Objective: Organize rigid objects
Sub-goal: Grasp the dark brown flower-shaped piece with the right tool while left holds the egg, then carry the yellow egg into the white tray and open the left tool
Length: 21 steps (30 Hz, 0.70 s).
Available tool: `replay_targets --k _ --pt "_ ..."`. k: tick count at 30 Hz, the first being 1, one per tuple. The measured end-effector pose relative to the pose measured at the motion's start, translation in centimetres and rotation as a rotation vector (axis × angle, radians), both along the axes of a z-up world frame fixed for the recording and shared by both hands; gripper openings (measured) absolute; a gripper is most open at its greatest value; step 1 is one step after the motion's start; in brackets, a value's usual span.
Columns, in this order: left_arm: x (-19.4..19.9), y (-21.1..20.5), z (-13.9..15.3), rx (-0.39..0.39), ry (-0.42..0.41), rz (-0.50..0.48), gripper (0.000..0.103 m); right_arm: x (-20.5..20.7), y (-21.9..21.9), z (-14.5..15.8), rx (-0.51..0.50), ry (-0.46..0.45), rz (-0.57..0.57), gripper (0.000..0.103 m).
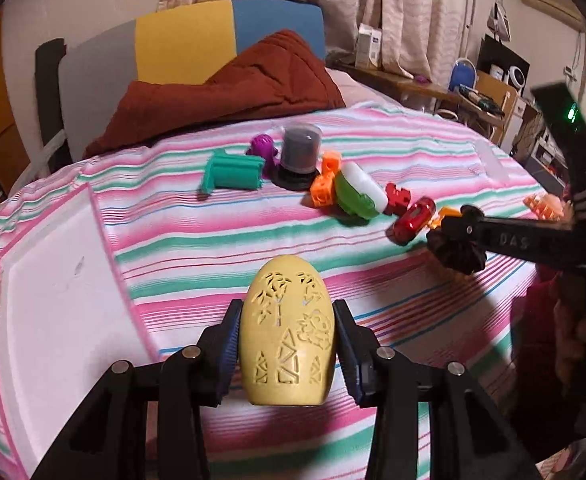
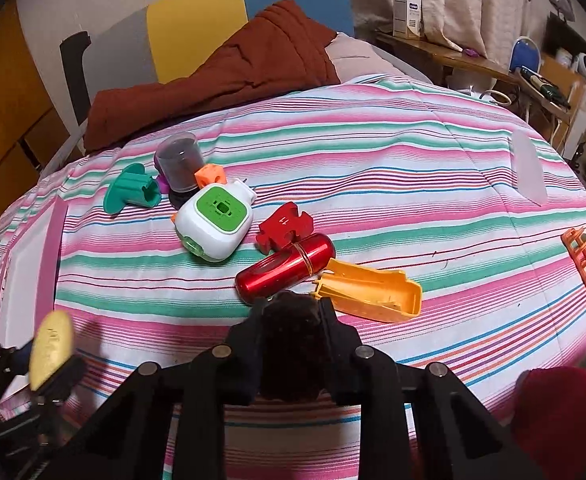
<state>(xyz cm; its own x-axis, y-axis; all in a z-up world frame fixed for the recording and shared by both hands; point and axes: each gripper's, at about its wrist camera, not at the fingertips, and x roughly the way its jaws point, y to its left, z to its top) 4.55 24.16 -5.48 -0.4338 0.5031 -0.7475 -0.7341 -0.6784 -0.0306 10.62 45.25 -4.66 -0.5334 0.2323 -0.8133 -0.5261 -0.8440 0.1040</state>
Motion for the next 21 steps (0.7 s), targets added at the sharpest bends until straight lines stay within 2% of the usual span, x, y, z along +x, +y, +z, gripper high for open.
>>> replay_targets --k 4,14,21 --pt "0.1 -0.8 0.9 0.009 0.003 0.015 0.044 -0.1 -0.2 -0.1 0.008 -0.005 0.007 0.029" --pt "0.8 -2.2 2.5 0.039 -0.001 0.025 0.044 -0.3 -0.7 -0.1 0.05 -0.019 0.025 0.028" --pt "0.2 -4.4 4.0 0.073 -0.012 0.072 0.044 -0.4 -1.0 -0.1 0.07 -0.026 0.033 0.027"
